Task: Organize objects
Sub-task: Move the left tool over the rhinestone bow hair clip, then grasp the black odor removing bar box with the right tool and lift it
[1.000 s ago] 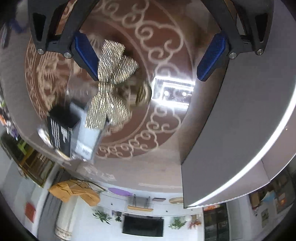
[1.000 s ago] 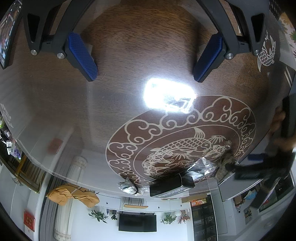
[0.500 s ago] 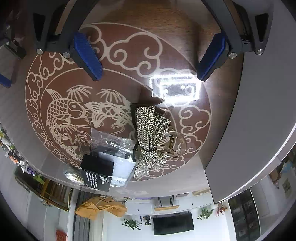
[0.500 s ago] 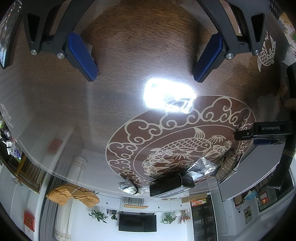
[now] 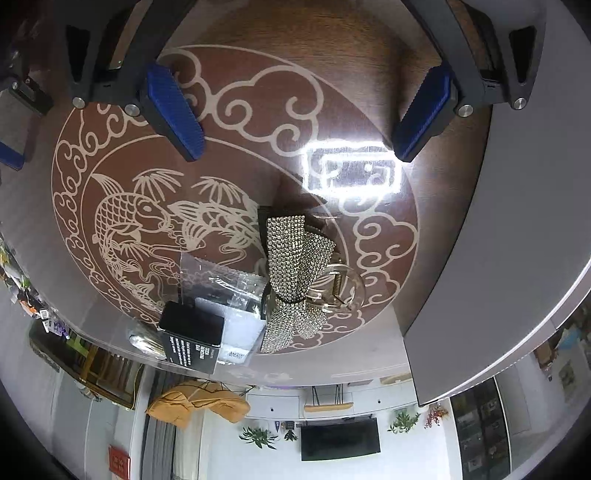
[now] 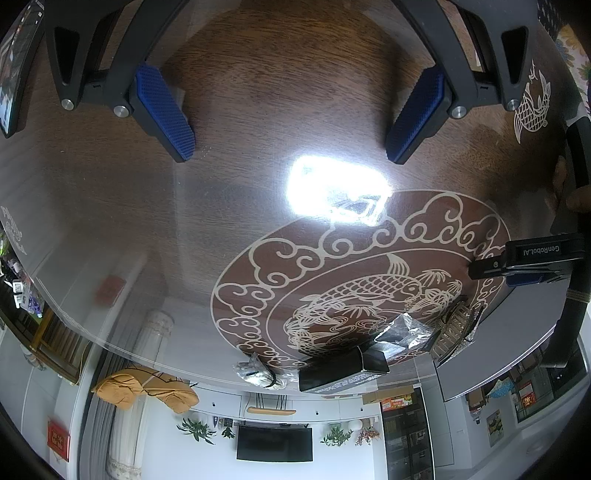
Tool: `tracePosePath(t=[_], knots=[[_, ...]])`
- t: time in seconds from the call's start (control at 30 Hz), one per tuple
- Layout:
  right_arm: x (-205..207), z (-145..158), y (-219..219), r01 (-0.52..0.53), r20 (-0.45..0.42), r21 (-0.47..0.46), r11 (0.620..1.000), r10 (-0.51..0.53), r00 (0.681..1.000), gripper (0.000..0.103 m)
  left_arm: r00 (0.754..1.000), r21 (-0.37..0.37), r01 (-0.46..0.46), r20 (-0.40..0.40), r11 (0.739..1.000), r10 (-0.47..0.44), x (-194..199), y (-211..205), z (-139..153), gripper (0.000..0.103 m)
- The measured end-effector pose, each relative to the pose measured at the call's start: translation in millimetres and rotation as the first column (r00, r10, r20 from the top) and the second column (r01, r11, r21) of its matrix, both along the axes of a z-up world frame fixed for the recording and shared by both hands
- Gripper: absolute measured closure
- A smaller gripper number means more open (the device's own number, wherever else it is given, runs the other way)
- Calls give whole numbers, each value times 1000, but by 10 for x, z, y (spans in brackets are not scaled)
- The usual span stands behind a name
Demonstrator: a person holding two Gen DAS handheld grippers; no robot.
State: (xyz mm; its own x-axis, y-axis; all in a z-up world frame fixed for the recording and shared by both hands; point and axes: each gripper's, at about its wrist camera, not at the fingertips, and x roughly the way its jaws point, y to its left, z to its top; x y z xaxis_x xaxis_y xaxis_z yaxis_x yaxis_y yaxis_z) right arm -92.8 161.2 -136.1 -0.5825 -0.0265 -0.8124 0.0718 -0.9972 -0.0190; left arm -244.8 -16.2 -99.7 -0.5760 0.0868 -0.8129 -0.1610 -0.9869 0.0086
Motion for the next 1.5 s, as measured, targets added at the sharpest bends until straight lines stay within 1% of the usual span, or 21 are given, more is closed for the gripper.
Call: tracePosePath(t=[0.6,0.67,0.7,0.73,0.8,0.83,0.9,0.97,1.03,1.1,1.13,1.17,1.2,1.27,1.3,1.33,1.37,1.4,1.5], knots=[[-42,9,-18,-8,9,-3,1000,8,1000,0,1000,0,1,0,1000,-1,7,-3,-1,0],[-259,51,-47,-30,70,2,1000,29,997,0,1000,0,1,0,1000,-1,9,-3,-2,0],[-407,84,-72,-24,78,2,1000,24,997,0,1000,0,1,0,1000,-1,8,-4,-1,0],[-576,176,-108,-16,66,-12,1000,17,998,0,1000,0,1,0,1000,-1,10,-3,-2,0],[-964,437,-238,-24,0,-68,997,24,1000,0,1000,0,1,0,1000,-1,10,-4,-2,0],[-1135,525,-306,-25,-18,-83,996,24,1000,0,1000,0,1,0,1000,-1,9,-5,-1,0],[-1577,648,-483,-26,-23,-113,993,23,999,0,1000,0,1,0,1000,-1,9,-6,0,0],[-2025,666,-646,0,10,-134,991,2,1000,0,1000,0,1,0,1000,-1,12,-5,-2,0],[-2364,634,-750,49,47,-169,984,-41,998,0,1000,0,1,0,1000,-1,12,-6,-2,0],[-2621,510,-830,97,133,-199,975,-71,989,0,1000,0,1,0,1000,-1,10,-9,0,0],[-2722,424,-871,122,183,-193,974,-86,979,0,1000,1,1,0,1000,-1,12,-6,-2,0],[-2776,362,-903,133,207,-183,974,-94,974,0,1000,0,1,0,1000,-1,13,-6,-2,0],[-2787,330,-921,131,208,-178,975,-92,974,2,1000,0,1,0,1000,-1,14,-7,-1,0],[-2704,321,-898,121,177,-154,981,-93,980,30,1000,0,1,0,1000,-1,14,-8,-2,0],[-2640,320,-861,108,163,-180,978,-79,983,38,1000,0,1,0,1000,-1,12,-10,0,0],[-2546,331,-804,100,152,-199,975,-70,986,41,1000,0,1,0,1000,-1,15,-8,-2,0],[-2439,350,-762,93,135,-194,977,-68,988,41,1000,0,1,0,1000,-1,15,-9,-2,0],[-2334,400,-709,85,116,-178,980,-65,991,42,1000,0,1,0,1000,-1,15,-10,-1,0],[-1843,483,-551,58,59,-138,989,-50,997,43,1000,0,1,0,1000,-1,16,-11,-1,0]])
